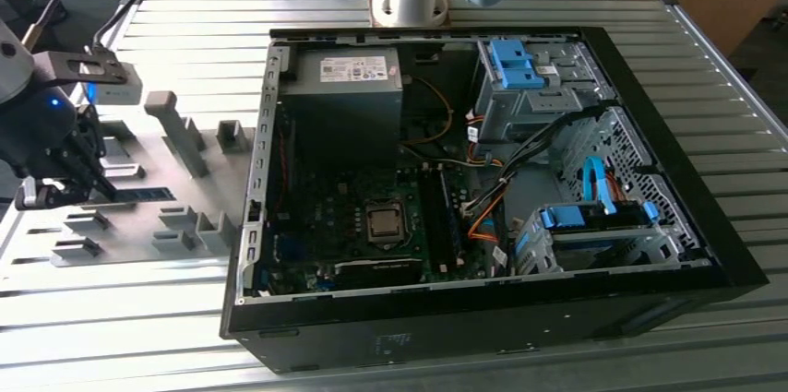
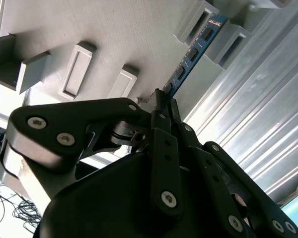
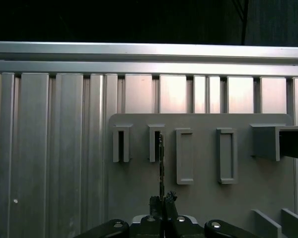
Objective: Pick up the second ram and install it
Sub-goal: 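Pick up the second ram and move it above second insertion slot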
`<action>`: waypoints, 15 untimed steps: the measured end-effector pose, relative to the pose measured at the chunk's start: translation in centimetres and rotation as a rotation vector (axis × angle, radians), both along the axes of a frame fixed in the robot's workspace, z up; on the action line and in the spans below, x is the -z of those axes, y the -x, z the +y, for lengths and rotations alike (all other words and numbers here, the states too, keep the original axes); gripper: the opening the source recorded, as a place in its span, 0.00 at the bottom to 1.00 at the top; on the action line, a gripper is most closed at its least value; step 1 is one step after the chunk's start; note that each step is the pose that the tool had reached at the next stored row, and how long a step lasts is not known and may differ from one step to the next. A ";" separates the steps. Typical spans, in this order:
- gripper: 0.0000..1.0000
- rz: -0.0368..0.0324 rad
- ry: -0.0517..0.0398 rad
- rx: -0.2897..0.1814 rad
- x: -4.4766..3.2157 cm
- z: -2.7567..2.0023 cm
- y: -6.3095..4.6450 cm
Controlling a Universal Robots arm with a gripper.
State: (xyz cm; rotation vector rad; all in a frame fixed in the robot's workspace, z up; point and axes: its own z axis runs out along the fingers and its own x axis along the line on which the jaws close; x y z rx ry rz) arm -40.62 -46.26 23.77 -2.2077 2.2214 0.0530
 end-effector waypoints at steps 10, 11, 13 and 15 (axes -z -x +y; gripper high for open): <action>0.14 0.0002 0.0014 0.000 -0.31 0.01 0.0; 0.14 0.0000 0.0013 0.000 -0.40 0.02 0.0; 0.14 0.0000 0.0014 0.000 -0.61 0.02 0.0; 0.14 0.0000 0.0014 0.000 -0.80 0.02 0.0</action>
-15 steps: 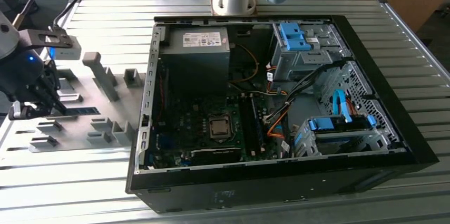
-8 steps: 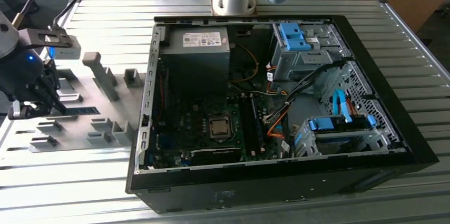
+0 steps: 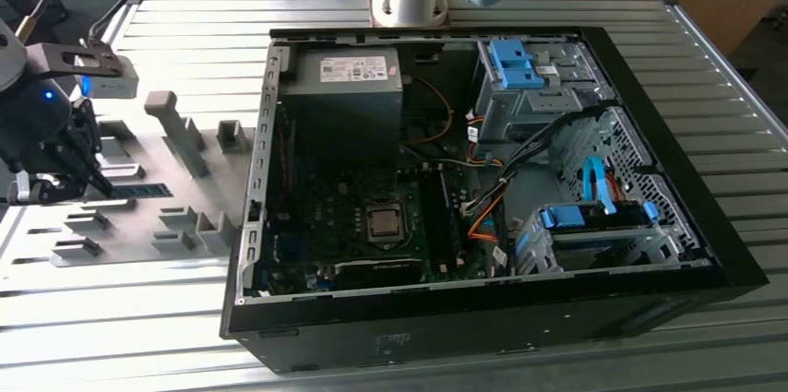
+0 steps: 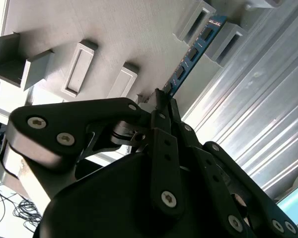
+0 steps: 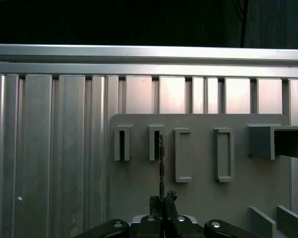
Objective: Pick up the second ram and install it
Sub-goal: 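Pick up the second ram and move it above second insertion slot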
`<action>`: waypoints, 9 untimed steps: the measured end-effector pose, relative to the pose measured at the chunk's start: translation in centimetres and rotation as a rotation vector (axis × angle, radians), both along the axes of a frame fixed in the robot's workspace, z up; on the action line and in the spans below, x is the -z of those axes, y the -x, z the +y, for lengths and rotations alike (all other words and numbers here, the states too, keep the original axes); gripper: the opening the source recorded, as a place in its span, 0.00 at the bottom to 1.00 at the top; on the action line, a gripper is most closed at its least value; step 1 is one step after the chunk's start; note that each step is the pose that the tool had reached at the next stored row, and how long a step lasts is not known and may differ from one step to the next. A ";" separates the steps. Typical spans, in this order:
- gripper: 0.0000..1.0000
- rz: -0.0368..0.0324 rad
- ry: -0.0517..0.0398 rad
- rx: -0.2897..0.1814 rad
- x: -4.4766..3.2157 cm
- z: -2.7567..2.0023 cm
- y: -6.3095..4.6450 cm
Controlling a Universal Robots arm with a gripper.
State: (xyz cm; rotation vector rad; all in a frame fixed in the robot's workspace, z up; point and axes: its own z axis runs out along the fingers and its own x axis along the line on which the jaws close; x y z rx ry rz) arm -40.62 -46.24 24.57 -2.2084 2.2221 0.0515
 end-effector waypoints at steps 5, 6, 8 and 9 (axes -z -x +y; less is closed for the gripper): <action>0.14 0.0000 0.0000 0.000 -0.36 0.00 0.0; 0.14 0.0000 -0.0001 0.000 -0.43 0.00 0.0; 0.14 -0.0001 0.0000 0.000 -0.65 0.00 0.0; 0.14 0.0000 0.0000 0.000 -0.79 0.00 0.0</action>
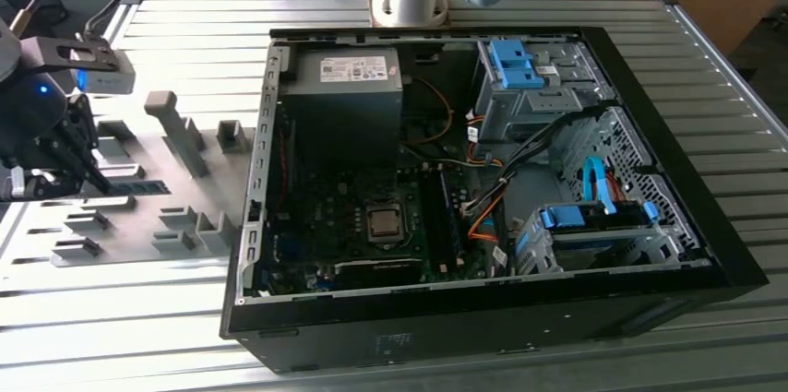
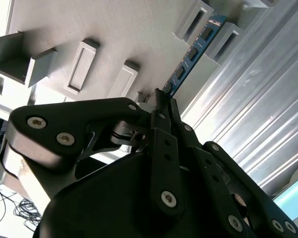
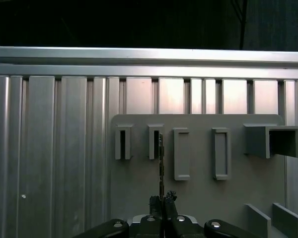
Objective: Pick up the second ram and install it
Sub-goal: 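Pick up the second ram and move it above second insertion slot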
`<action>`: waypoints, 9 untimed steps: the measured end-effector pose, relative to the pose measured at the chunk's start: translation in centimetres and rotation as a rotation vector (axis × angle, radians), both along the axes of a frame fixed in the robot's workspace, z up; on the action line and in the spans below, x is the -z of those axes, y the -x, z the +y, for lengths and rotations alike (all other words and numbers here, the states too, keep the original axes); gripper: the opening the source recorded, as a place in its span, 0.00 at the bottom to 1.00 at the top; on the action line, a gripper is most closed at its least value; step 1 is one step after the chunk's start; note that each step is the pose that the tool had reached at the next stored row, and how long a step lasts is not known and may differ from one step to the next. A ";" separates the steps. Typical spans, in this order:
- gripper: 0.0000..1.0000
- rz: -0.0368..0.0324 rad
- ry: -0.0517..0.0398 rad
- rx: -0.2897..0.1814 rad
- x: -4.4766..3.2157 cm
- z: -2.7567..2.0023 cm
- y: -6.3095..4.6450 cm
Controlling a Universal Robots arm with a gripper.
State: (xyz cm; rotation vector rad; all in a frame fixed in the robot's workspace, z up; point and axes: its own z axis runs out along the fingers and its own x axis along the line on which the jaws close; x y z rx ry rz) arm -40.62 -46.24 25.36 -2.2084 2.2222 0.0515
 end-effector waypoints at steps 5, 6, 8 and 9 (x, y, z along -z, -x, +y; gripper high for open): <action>0.14 -0.0001 -0.0001 0.000 -0.66 0.00 0.0; 0.14 -0.0001 0.0000 0.000 -0.80 0.00 0.0; 0.14 -0.0001 0.0000 0.000 -1.05 0.01 0.0; 0.14 -0.0001 0.0000 0.000 -1.18 0.01 0.0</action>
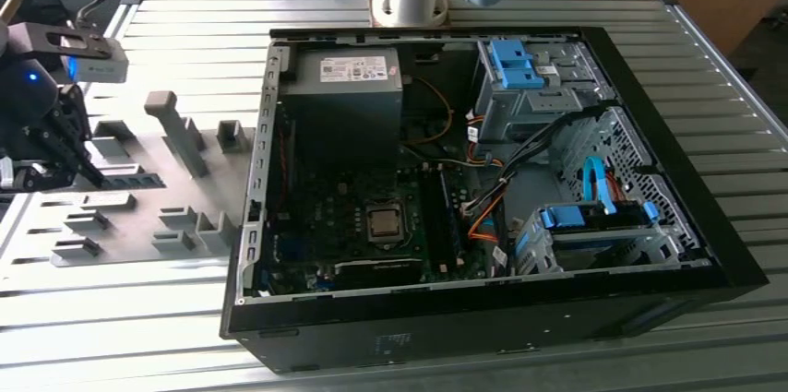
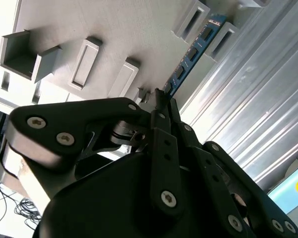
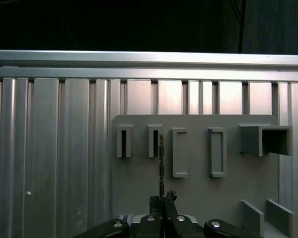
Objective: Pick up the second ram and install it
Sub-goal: 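Pick up the second ram and move it above second insertion slot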
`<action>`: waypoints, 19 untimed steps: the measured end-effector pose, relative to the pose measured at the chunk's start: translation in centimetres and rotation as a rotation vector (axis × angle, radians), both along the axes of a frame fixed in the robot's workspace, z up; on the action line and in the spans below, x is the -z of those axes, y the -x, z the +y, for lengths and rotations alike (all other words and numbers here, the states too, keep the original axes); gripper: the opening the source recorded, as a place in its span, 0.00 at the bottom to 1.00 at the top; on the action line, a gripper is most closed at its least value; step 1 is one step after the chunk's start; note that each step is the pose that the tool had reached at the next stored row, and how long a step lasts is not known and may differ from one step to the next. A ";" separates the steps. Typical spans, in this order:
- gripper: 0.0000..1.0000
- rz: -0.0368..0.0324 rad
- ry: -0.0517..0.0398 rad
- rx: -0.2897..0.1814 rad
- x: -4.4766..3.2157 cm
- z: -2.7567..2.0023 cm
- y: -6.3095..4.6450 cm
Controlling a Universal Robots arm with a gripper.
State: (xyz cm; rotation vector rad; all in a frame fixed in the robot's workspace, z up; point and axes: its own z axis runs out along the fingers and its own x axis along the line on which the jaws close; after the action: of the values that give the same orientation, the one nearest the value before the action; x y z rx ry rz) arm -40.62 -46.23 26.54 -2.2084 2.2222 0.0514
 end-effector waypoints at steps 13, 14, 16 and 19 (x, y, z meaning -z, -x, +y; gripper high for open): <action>0.14 0.0000 0.0000 0.000 -1.58 0.00 0.0; 0.14 0.0000 0.0000 0.000 -1.73 0.00 0.0; 0.14 -0.0001 0.0000 0.000 -2.01 0.00 0.0; 0.14 0.0000 0.0000 0.000 -2.39 0.00 0.0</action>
State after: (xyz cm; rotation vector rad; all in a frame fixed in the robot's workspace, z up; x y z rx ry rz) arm -40.62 -46.23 28.92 -2.2083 2.2222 0.0514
